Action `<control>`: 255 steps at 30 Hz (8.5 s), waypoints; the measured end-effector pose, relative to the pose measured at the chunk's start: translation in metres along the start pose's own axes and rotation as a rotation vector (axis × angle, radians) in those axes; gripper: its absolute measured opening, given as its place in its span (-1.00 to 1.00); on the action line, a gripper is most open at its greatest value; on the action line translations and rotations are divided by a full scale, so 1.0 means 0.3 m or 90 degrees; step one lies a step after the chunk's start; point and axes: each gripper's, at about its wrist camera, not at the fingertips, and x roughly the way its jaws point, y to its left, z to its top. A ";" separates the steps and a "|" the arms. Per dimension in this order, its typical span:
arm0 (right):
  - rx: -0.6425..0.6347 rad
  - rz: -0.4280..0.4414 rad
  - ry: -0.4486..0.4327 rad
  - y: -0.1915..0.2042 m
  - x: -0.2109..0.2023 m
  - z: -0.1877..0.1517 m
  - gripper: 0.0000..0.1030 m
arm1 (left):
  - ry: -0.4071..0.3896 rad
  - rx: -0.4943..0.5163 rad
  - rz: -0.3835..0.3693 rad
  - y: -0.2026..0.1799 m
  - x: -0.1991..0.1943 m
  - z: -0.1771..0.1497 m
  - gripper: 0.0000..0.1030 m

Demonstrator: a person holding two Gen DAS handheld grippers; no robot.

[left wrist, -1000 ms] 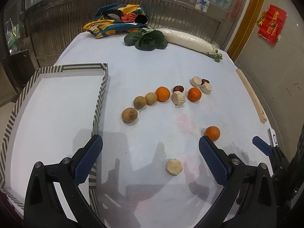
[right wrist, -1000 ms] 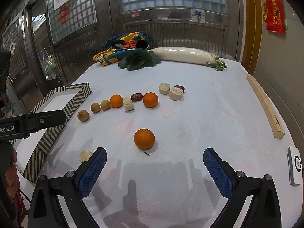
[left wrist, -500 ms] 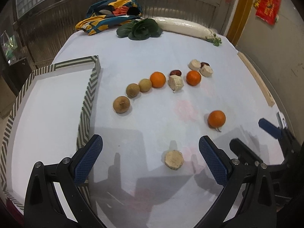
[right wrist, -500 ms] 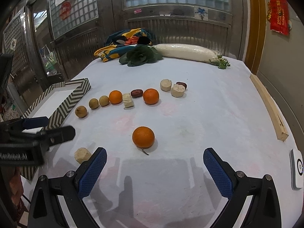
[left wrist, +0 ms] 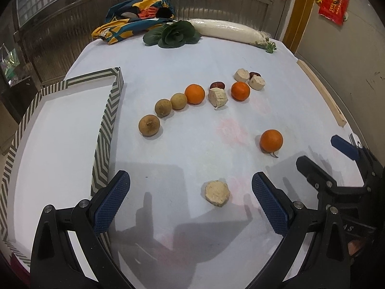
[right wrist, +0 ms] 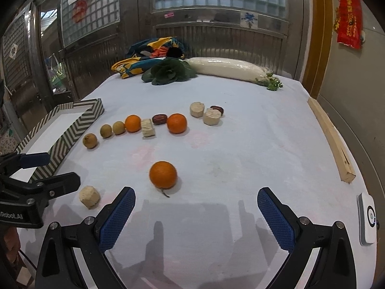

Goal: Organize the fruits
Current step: 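Close the left tool on the beige yam slice while the right tool grasps the orange, then carry the orange into the striped tray and open the right tool while the left releases the slice there, then move both tools back from the tray toward the row of fruits, then grasp the white yam chunk with the right tool while the left grasps a brown round fruit, then carry the yam chunk and brown fruit in both tools over the striped tray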

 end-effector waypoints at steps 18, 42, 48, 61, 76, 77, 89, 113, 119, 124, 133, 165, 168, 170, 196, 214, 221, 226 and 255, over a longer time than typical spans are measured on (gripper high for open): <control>0.010 0.010 0.007 -0.027 0.018 -0.004 0.86 | 0.026 0.046 -0.003 -0.042 0.037 -0.048 0.98; -0.016 0.072 0.019 0.026 0.071 0.027 0.66 | 0.050 0.064 -0.022 -0.060 0.089 -0.066 -0.49; -0.042 0.108 0.086 0.059 0.186 0.046 -0.42 | 0.055 0.057 -0.031 -0.046 0.087 -0.055 -0.50; -0.072 0.180 0.037 0.181 0.113 0.156 -0.42 | 0.004 -0.004 -0.020 0.135 -0.067 0.065 -0.50; -0.178 0.311 0.043 0.603 0.258 0.363 -0.42 | 0.028 -0.123 0.104 0.566 -0.013 0.195 -0.50; -0.183 0.315 0.046 0.627 0.275 0.374 -0.42 | 0.033 -0.132 0.108 0.588 0.003 0.200 -0.50; -0.256 0.301 0.109 0.844 0.494 0.437 -0.42 | 0.081 -0.197 0.141 0.761 0.185 0.254 -0.50; -0.206 0.328 0.082 0.669 0.270 0.383 -0.31 | 0.030 -0.184 0.116 0.634 0.049 0.188 0.11; -0.151 0.263 0.067 0.448 0.185 0.315 -0.22 | 0.009 -0.137 0.059 0.462 -0.010 0.177 0.18; -0.094 0.232 0.072 0.295 0.152 0.233 -0.22 | 0.006 -0.100 0.041 0.317 -0.008 0.162 0.18; -0.039 0.205 0.067 0.166 0.144 0.156 -0.21 | 0.016 -0.066 0.039 0.149 0.050 0.134 0.18; -0.036 0.204 0.066 0.145 0.223 0.191 -0.20 | 0.050 -0.060 0.030 0.141 0.139 0.115 0.18; -0.043 0.192 0.080 0.141 0.280 0.220 -0.20 | 0.052 -0.057 0.035 0.136 0.152 0.124 0.18; -0.052 0.183 0.086 0.143 0.316 0.239 -0.20 | 0.054 -0.060 0.036 0.141 0.161 0.131 0.18; -0.059 0.193 0.051 0.098 0.290 0.220 -0.67 | 0.054 -0.029 0.046 0.119 0.239 0.156 -0.48; -0.039 0.208 0.007 0.118 0.131 0.138 -0.75 | 0.009 -0.029 0.001 0.118 0.073 0.098 -0.48; -0.029 0.165 0.041 0.080 0.164 0.125 -0.75 | 0.010 -0.031 -0.003 0.125 0.068 0.089 -0.48; -0.006 0.175 0.057 0.035 0.185 0.122 -0.59 | 0.012 -0.039 0.001 0.136 0.080 0.092 -0.48; -0.073 0.229 0.003 0.239 0.105 0.193 -0.67 | -0.033 -0.058 0.045 0.259 -0.058 0.074 -0.48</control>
